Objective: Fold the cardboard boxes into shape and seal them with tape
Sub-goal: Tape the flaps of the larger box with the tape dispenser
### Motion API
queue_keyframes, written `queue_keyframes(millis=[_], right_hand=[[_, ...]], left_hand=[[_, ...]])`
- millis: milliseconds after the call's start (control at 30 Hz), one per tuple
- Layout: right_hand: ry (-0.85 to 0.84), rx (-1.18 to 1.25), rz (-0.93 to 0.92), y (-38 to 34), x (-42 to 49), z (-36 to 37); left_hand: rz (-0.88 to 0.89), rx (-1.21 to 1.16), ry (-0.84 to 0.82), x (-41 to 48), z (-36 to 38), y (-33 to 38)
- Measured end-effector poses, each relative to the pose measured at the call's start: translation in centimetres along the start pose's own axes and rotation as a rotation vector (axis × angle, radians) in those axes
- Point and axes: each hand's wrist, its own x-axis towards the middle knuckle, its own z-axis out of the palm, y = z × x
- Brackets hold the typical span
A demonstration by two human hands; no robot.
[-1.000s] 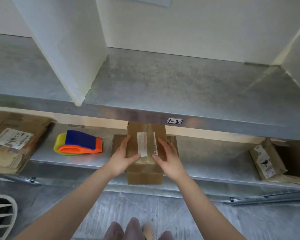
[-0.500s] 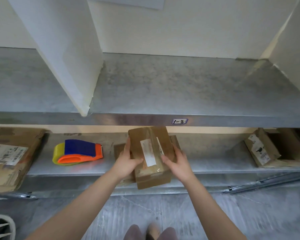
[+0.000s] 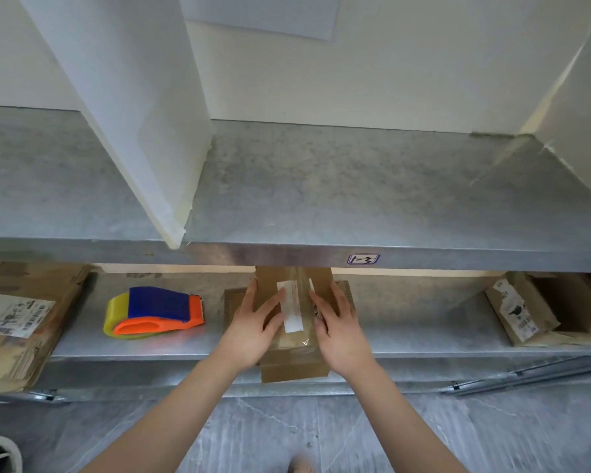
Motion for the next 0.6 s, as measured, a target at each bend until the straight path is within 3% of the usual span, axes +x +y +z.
queue_keyframes(millis=[100, 200, 333, 500, 600], right_hand=[[-0.070, 0.322, 0.077, 0.3, 0.3, -1.4], [0.020, 0.460, 0.222, 0.4, 1.1, -2.7], [-0.063, 0.605, 0.381, 0.2, 1.6, -3.6], [0.033, 0.679, 0.333, 0.4, -0.4, -4.8], [0.073, 0.559, 0.221, -0.4, -1.8, -5.0]], left_hand=[[-0.083, -0.091, -0.012, 1.0, -1.9, -0.1], [-0.277, -0.266, -0.008, 1.9, -2.9, -0.4], [-0.272, -0.335, -0.055, 1.1, -2.5, 0.0], [-0.167, -0.537, 0.039, -1.5, -2.9, 1.6], [-0.126, -0.553, 0.097, -2.9, -2.9, 2.5]])
